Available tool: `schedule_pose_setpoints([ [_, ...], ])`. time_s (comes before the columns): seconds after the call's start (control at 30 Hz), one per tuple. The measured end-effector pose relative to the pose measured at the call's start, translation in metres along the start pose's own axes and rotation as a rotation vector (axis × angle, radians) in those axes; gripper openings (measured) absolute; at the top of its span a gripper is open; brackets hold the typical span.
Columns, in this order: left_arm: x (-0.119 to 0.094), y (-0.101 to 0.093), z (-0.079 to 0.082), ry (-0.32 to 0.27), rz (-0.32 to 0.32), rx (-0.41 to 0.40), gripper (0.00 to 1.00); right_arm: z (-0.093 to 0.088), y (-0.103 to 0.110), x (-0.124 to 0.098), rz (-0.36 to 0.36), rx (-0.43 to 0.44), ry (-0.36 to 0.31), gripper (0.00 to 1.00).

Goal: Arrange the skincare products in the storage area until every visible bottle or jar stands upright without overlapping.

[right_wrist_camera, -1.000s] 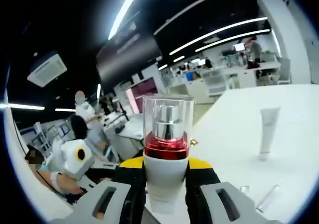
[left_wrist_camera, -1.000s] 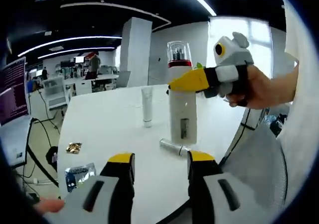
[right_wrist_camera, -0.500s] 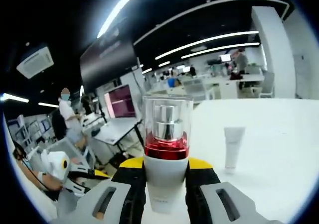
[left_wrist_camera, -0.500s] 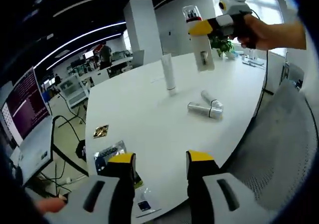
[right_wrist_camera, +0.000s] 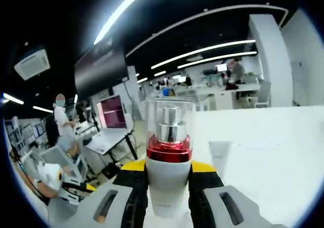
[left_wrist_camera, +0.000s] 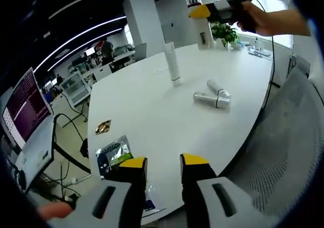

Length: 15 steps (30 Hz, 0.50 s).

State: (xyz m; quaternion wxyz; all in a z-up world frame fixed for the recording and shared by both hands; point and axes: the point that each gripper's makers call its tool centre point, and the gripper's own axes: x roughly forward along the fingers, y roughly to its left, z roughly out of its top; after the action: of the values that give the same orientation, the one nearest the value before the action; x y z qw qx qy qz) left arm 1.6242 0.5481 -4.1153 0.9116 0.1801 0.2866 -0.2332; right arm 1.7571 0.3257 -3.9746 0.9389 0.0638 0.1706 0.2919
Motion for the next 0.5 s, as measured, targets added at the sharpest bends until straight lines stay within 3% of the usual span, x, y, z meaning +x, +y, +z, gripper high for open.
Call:
schedule_pose_setpoints([
  [0.27, 0.004, -0.004, -0.012, 0.065, -0.016, -0.011, 0.27, -0.012, -0.037, 0.007, -0.111, -0.006, 0.016, 0.26],
  [0.5, 0.005, -0.004, -0.020, 0.103, -0.012, -0.001, 0.22, -0.017, -0.060, 0.009, -0.170, 0.007, 0.022, 0.26],
])
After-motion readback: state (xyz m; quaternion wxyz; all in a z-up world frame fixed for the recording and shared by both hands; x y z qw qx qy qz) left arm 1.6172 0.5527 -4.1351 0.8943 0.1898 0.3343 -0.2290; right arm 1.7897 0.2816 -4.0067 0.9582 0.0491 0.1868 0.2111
